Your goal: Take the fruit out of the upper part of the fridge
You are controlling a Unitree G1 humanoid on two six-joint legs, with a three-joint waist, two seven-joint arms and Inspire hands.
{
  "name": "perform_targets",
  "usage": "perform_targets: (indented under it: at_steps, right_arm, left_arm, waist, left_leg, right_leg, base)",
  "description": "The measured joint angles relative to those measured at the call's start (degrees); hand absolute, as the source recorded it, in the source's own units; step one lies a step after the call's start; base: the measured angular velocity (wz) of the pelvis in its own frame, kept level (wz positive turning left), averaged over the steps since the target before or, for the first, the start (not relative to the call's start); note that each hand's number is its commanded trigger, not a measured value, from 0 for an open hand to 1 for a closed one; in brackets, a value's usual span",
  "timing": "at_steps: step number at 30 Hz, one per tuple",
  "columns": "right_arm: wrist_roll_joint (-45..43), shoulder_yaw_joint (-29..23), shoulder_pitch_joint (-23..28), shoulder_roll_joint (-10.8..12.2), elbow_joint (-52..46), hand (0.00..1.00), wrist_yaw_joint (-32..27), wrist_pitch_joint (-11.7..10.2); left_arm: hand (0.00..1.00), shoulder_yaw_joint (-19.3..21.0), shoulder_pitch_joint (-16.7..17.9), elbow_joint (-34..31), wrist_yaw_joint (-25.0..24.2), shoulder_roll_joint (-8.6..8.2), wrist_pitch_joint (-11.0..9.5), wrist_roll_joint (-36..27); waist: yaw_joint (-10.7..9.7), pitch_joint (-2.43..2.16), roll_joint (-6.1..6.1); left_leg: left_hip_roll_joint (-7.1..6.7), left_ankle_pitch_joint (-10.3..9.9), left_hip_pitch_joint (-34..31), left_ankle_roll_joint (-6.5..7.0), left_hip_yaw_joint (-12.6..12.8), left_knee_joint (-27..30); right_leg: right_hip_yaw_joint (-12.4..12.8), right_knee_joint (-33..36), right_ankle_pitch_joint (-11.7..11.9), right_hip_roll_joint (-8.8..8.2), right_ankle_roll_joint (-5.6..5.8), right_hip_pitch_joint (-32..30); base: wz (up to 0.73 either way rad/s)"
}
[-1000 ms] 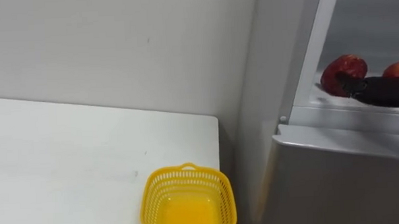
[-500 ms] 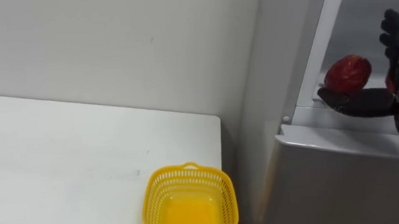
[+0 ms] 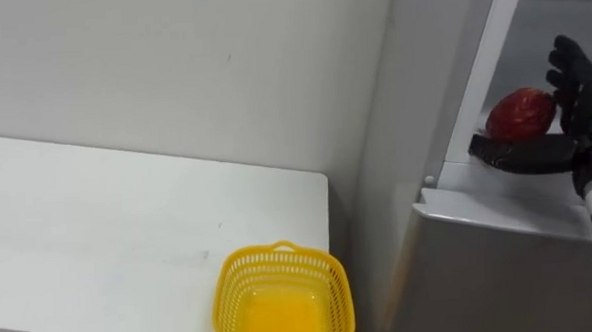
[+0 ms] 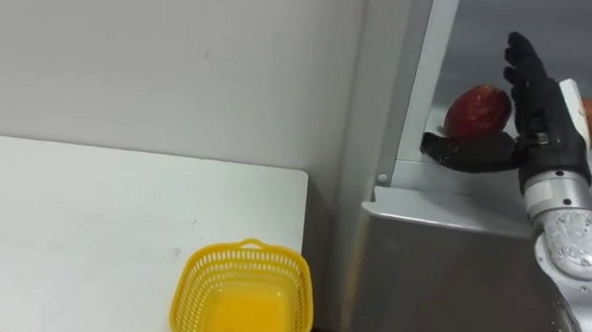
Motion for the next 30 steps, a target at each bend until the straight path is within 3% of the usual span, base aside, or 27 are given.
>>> perform_targets:
  at_steps: [5,7,8,9,10,18,20,30]
  right_arm:
    - [0.88,0.41,-0.02,-0.12,0.05,0.0,1.65,1.38]
    - [1.22,1.34,-0.03,-1.23,1.11,0.0,2.18,1.48]
    - [1.28,1.43,-0.04,-1.74,1.56,0.5,2.56,1.57]
    - [1.28,1.44,-0.04,-1.85,1.61,0.66,2.78,1.68]
    - [1.26,1.47,-0.04,-1.94,1.62,1.0,3.24,1.97]
    - [5.69,2.64,-2.52,-3.28,6.58,1.0,5.74,2.52]
    - [5.99,3.57,-3.88,-4.84,8.55,1.0,6.32,2.64]
    - [6.25,3.64,-4.54,-5.29,9.88,1.0,6.83,2.8]
  left_arm:
    - [0.0,-0.01,-0.15,-0.29,0.1,0.06,1.06,-0.01]
    - [0.0,-0.03,-0.19,-0.64,0.09,0.07,1.74,0.0]
    - [0.0,-0.03,-0.21,-0.68,0.07,0.07,1.77,0.0]
    - [0.0,-0.03,-0.21,-0.71,0.07,0.07,1.78,0.0]
    - [0.0,-0.02,-0.25,-0.75,0.07,0.07,1.84,0.0]
    - [0.0,-0.09,-0.73,-1.1,0.03,0.31,2.22,-0.09]
    - [0.0,-0.11,-0.7,-1.1,0.03,0.47,2.49,-0.1]
    - [0.0,-0.18,-1.34,-1.08,0.03,0.79,2.98,-0.12]
  waist:
    - [-0.24,-0.1,0.12]
    - [-0.25,-0.36,0.23]
    - [-0.17,-0.5,0.35]
    - [-0.13,-0.54,0.39]
    - [-0.05,-0.59,0.48]
    - [-0.65,-0.49,0.66]
    - [-0.72,-0.51,0.61]
    - [-0.9,-0.55,0.39]
  left_leg:
    - [-0.01,0.0,0.11,0.0,-0.03,0.03]
    - [-0.02,0.0,0.2,0.0,-0.03,0.07]
    - [-0.03,0.0,0.22,0.0,-0.04,0.07]
    - [-0.03,0.0,0.25,0.0,-0.04,0.08]
    - [-0.03,0.0,0.29,0.0,-0.04,0.09]
    - [0.02,0.0,0.26,0.0,-0.17,0.06]
    - [0.01,0.0,0.27,0.0,-0.12,0.08]
    - [0.03,0.0,0.37,0.0,-0.03,0.12]
  right_leg:
    - [-0.06,0.0,0.0,0.01,0.0,0.27]
    - [-0.19,0.0,0.01,-0.01,0.0,0.38]
    - [-0.27,0.0,0.01,-0.02,0.0,0.41]
    - [-0.29,0.0,0.01,-0.03,0.01,0.44]
    - [-0.32,0.01,0.01,-0.03,0.01,0.48]
    - [-2.52,0.07,0.01,-0.63,0.01,0.86]
    - [-2.55,0.11,0.01,-0.64,0.01,0.88]
    - [-2.58,0.07,0.01,-0.6,0.01,0.87]
  base:
    - [0.0]
    - [0.0]
    - [0.0]
    - [0.0]
    - [0.0]
    - [0.02]
    - [0.0]
    - [0.0]
